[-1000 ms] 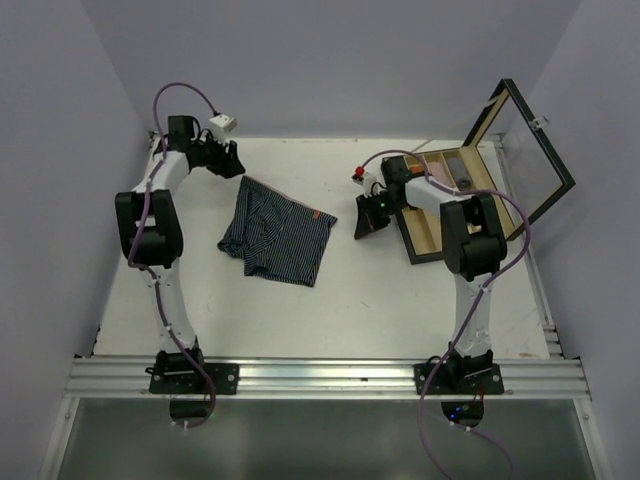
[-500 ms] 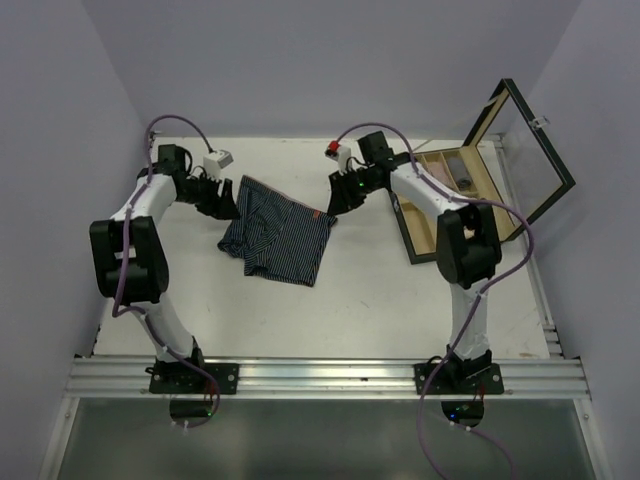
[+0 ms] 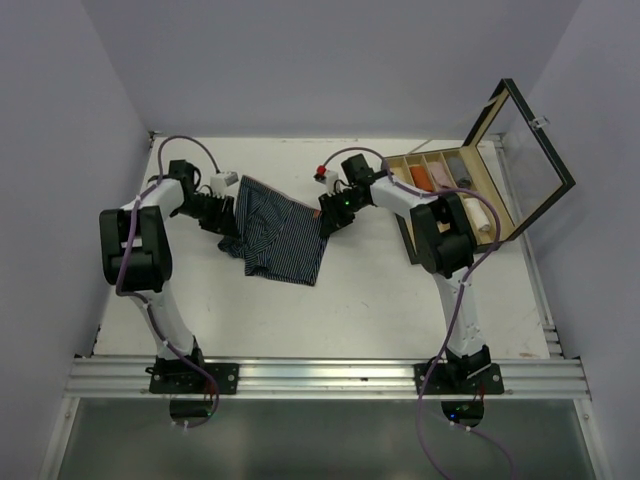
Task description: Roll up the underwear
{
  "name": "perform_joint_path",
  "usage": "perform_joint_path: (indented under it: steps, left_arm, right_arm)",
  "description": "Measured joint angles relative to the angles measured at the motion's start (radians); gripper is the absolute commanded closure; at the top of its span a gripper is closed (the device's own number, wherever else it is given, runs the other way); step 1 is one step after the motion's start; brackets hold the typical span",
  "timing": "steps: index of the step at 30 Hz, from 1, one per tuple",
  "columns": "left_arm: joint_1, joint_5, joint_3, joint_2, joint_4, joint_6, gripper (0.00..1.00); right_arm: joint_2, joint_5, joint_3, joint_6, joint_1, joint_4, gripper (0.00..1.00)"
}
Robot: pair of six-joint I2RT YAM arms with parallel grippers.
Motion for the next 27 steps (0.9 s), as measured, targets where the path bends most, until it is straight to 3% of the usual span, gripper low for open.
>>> perform_joint_path:
  steps: [4, 8, 10, 16, 19, 24, 26, 27]
  left_arm:
    - [-0.003, -0.008, -0.007, 0.021, -0.006, -0.006, 0.66]
    - [-0.004, -0.016, -0.006, 0.028, -0.005, -0.022, 0.8]
    - [-0.004, -0.023, -0.005, 0.032, -0.005, -0.026, 0.8]
    - [-0.004, -0.056, -0.001, 0.046, 0.003, -0.045, 0.69]
    - [-0.004, -0.064, -0.001, 0.048, 0.005, -0.051, 0.69]
    - [-0.004, -0.052, -0.001, 0.053, 0.012, -0.051, 0.87]
    - [-0.004, -0.031, -0.001, 0.053, 0.011, -0.048, 1.0]
    - [-0.004, -0.02, -0.001, 0.053, 0.011, -0.045, 1.0]
  right_arm:
    - [-0.005, -0.005, -0.014, 0.004, -0.002, 0.018, 0.81]
    - [-0.015, -0.005, -0.034, 0.005, -0.002, 0.034, 0.81]
    - [-0.027, -0.005, -0.058, 0.005, -0.001, 0.048, 0.82]
    - [-0.077, -0.004, -0.142, 0.006, 0.001, 0.069, 0.82]
    - [-0.097, -0.001, -0.173, 0.008, 0.005, 0.079, 0.82]
    - [-0.111, 0.003, -0.197, 0.003, 0.015, 0.085, 0.82]
    - [-0.111, 0.003, -0.197, -0.004, 0.02, 0.08, 0.83]
    - [-0.111, 0.003, -0.197, -0.009, 0.023, 0.077, 0.84]
